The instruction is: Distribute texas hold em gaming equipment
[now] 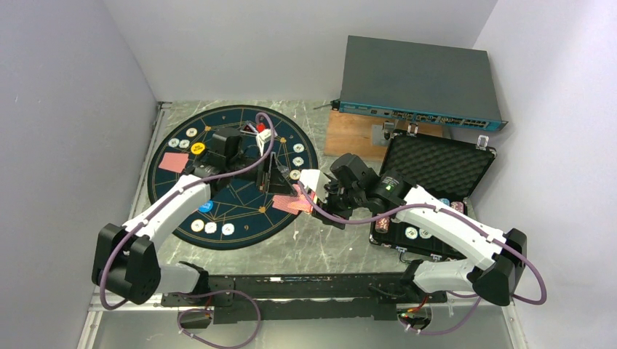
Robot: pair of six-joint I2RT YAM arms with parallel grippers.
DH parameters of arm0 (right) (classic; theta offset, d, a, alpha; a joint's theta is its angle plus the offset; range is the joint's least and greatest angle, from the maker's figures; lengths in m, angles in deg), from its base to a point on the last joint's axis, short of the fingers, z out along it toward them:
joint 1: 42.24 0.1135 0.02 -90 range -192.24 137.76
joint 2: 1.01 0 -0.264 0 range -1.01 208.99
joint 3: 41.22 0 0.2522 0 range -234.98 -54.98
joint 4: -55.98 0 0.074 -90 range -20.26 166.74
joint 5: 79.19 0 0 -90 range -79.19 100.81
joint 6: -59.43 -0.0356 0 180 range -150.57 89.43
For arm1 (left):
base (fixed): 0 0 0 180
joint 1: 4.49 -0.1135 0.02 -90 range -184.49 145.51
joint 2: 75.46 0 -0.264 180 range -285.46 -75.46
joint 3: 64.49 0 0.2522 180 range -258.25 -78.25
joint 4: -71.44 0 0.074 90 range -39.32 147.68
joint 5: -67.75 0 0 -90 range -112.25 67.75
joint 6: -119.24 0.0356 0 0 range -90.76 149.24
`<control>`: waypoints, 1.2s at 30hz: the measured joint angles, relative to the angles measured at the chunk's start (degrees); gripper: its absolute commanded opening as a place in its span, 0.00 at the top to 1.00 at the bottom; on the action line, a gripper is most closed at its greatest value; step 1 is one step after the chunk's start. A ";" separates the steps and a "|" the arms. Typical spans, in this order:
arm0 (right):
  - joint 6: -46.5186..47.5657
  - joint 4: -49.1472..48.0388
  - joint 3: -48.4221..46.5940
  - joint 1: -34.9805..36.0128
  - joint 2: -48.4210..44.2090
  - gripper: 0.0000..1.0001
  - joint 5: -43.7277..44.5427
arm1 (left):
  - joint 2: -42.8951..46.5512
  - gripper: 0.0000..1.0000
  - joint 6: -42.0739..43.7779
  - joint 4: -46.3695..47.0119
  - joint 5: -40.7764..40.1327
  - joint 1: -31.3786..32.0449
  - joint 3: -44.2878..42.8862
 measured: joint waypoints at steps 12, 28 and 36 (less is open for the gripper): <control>-0.02 0.04 0.00 0.04 0.00 1.00 -0.09 | -4.00 0.63 1.38 -1.70 -1.90 3.58 -3.45; 0.00 0.37 0.70 0.04 -1.25 1.00 0.59 | 0.52 1.00 15.54 -19.45 -1.22 -16.63 -4.44; 0.00 0.31 0.72 0.04 -1.29 1.00 0.59 | -1.86 1.00 55.52 -20.00 -18.05 -27.52 -15.17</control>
